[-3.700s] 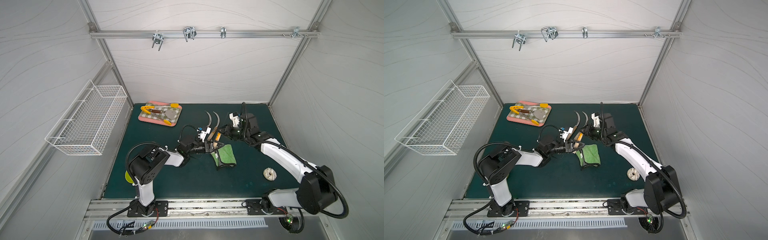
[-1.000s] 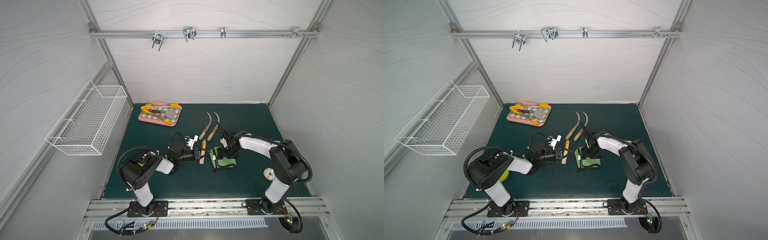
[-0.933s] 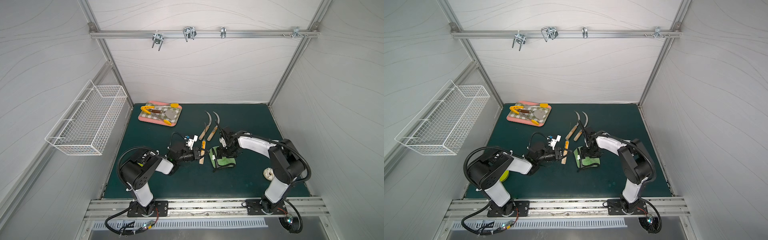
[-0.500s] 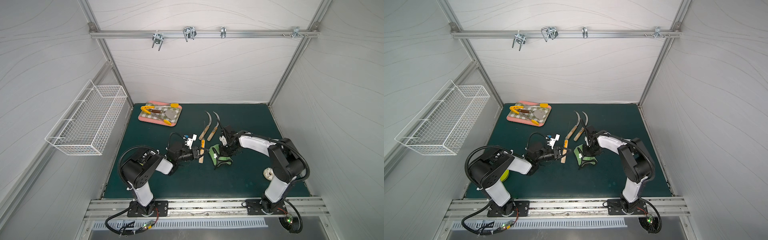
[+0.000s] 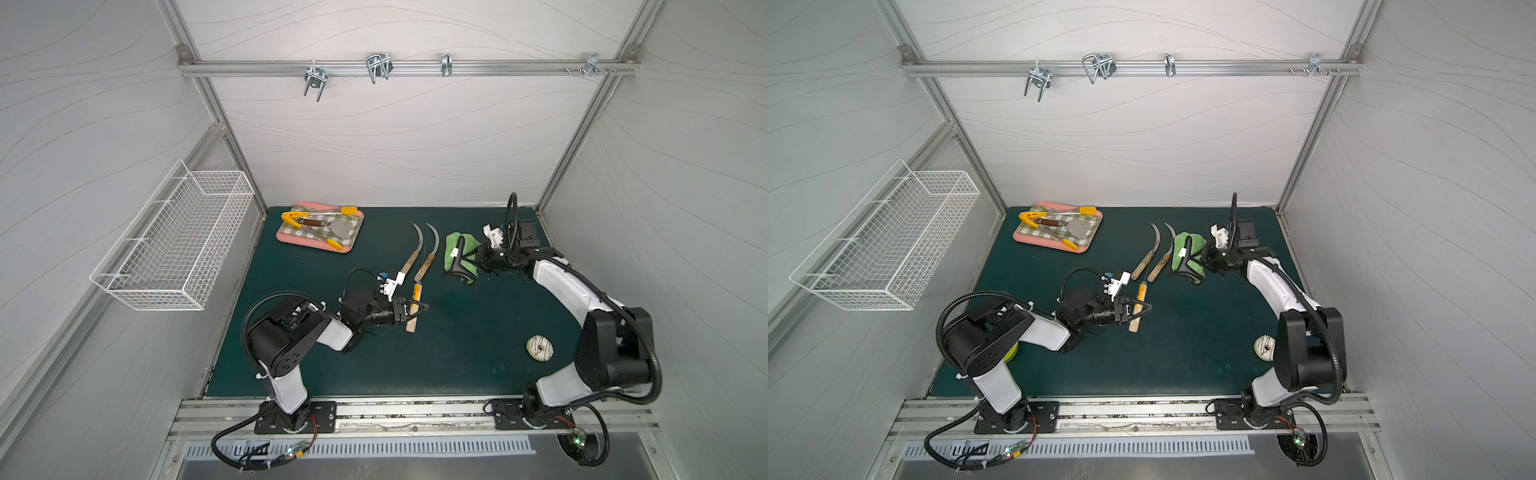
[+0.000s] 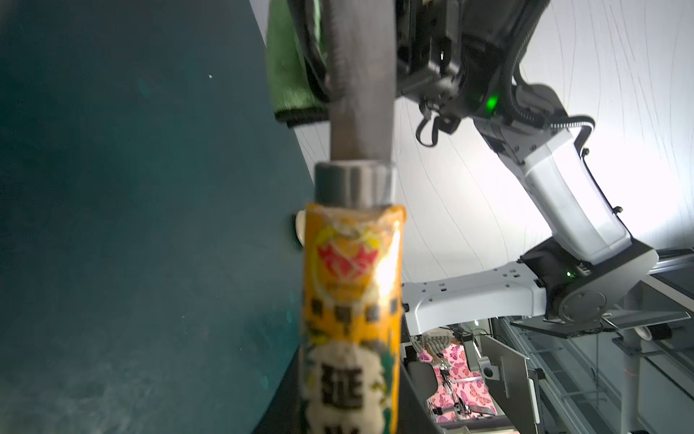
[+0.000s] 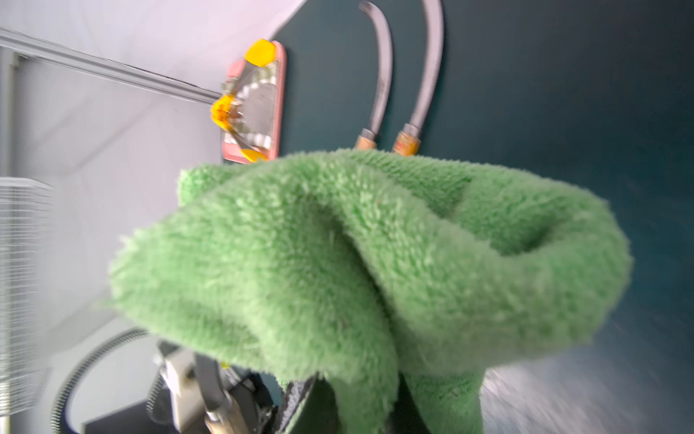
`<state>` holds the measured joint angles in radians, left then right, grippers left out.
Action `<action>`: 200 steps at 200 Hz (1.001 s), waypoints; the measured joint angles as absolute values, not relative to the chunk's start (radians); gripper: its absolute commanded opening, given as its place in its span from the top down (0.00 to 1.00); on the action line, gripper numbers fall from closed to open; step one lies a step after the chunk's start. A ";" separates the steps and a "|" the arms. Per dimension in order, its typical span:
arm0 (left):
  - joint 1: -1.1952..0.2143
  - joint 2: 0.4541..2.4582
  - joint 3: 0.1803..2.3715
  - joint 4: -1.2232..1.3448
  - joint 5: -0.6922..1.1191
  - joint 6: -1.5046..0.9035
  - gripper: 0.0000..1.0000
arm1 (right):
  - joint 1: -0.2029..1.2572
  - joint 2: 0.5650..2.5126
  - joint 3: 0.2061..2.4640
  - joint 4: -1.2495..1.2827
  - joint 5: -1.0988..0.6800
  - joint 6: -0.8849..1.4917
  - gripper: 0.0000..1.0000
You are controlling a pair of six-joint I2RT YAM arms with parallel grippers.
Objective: Wipe small sickles with rags
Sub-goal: Wipe the small sickle.
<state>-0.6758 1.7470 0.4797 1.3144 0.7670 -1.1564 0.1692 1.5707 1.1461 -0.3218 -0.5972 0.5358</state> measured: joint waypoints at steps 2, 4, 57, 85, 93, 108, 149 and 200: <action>-0.679 1.747 0.481 1.315 0.767 -1.157 1.00 | 0.170 1.582 1.153 -0.316 -0.603 0.540 0.91; -0.682 1.747 0.483 1.316 0.767 -1.157 1.00 | 0.170 1.591 1.161 -0.311 -0.607 0.545 0.90; -0.717 1.746 0.506 1.320 0.751 -1.164 1.00 | 0.217 1.784 1.285 -0.235 -0.649 0.626 0.91; -0.722 1.749 0.513 1.320 0.740 -1.167 1.00 | 0.252 1.790 1.292 -0.183 -0.674 0.651 0.91; -0.722 1.754 0.514 1.321 0.736 -1.166 1.00 | 0.258 1.790 1.291 -0.170 -0.681 0.656 0.91; -0.722 1.777 0.519 1.327 0.731 -1.163 1.00 | 0.266 1.783 1.276 -0.139 -0.693 0.662 0.91; -0.721 1.872 0.553 1.337 0.722 -1.163 1.00 | 0.276 1.713 1.204 -0.105 -0.722 0.663 0.90; -0.719 1.895 0.587 1.337 0.719 -1.165 1.00 | 0.329 1.634 1.172 -0.073 -0.755 0.657 0.90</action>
<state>-0.7185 1.8946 0.5865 1.3373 0.7189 -1.1648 0.3290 1.6341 1.1717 -0.0731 -0.7547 0.6571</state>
